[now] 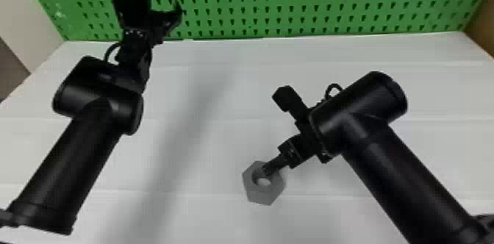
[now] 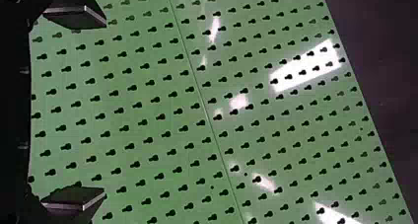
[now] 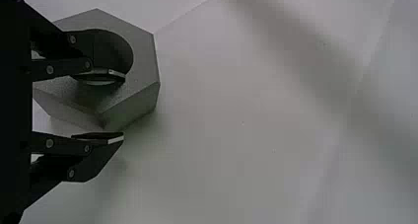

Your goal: Pick up the hex nut

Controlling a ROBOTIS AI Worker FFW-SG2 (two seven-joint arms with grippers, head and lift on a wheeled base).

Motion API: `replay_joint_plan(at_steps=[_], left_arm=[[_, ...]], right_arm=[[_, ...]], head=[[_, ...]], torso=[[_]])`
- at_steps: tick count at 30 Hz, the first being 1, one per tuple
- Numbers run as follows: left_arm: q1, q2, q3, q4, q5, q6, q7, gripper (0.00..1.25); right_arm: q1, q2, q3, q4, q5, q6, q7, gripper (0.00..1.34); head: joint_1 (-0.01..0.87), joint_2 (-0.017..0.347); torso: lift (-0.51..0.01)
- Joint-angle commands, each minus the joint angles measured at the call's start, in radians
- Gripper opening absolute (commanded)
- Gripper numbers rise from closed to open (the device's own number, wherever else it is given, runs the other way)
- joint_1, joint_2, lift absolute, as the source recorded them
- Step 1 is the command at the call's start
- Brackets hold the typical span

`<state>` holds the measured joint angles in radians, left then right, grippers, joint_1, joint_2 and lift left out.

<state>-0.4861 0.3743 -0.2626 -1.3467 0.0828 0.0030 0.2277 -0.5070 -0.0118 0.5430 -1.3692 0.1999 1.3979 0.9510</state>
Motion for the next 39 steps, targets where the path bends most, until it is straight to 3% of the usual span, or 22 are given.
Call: replay_joint_plan(at_steps=[1, 21, 39], left_arm=[[0.000, 0.000, -0.004, 0.004, 0.000, 0.000, 0.001, 1.16], [0.007, 0.000, -0.009, 0.006, 0.003, -0.001, 0.004, 1.16], [0.023, -0.002, -0.029, 0.012, 0.021, -0.001, 0.018, 1.16]], right_arm=[[0.002, 0.001, -0.005, 0.001, 0.027, -0.005, 0.009, 0.33], [0.007, 0.004, -0.046, -0.019, 0.073, -0.043, 0.061, 0.33], [0.034, 0.013, -0.219, -0.114, 0.125, -0.092, 0.063, 0.33]], head=[[0.785, 0.147], [0.785, 0.147], [0.785, 0.149]], torso=[[-0.091], [-0.091], [-0.091]])
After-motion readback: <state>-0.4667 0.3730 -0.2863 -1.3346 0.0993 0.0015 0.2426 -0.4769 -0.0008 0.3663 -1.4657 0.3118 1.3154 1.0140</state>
